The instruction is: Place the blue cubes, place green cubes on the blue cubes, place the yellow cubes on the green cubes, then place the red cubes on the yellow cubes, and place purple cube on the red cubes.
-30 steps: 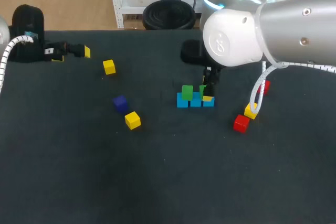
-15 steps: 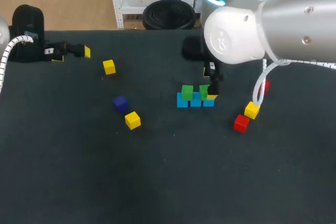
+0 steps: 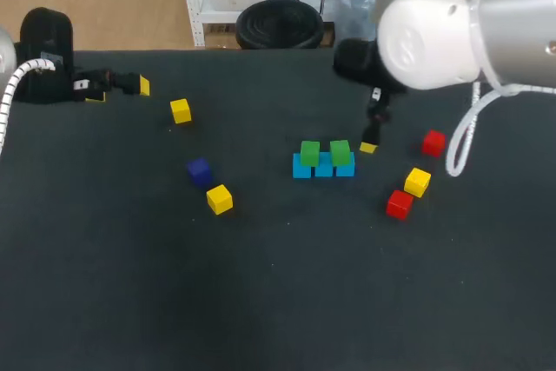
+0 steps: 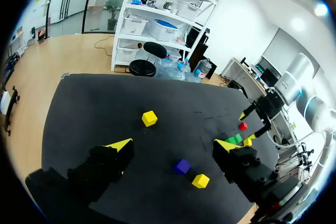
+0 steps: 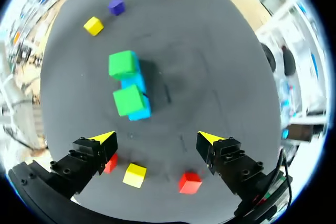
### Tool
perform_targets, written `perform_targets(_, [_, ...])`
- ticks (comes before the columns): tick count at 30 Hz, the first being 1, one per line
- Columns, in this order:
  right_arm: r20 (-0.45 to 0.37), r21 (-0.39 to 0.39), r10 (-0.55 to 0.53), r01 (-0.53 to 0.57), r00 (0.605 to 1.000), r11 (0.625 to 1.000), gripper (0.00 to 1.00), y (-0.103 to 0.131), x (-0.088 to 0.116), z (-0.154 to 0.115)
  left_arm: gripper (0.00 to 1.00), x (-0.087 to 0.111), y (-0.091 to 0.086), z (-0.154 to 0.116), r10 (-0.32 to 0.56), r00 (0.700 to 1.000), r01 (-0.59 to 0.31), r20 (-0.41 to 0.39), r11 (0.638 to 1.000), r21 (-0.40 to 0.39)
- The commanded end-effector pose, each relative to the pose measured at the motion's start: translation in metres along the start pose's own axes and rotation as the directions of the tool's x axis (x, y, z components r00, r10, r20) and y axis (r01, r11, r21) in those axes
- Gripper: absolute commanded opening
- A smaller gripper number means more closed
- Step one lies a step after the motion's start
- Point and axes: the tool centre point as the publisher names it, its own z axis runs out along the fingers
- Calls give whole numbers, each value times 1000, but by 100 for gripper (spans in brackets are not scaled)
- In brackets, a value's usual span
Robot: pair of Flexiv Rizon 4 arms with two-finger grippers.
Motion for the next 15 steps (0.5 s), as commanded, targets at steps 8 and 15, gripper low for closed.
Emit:
perform_targets(8, [15, 26, 63, -63, 998, 998, 100, 8, 24, 2, 100, 1, 2, 0, 2, 1000, -2, 6, 1000, 11])
perform_targets(15, [-35, 22, 107, -107, 994, 994, 100, 10, 46, 7, 100, 1, 2, 0, 2, 1000, -2, 6, 1000, 11])
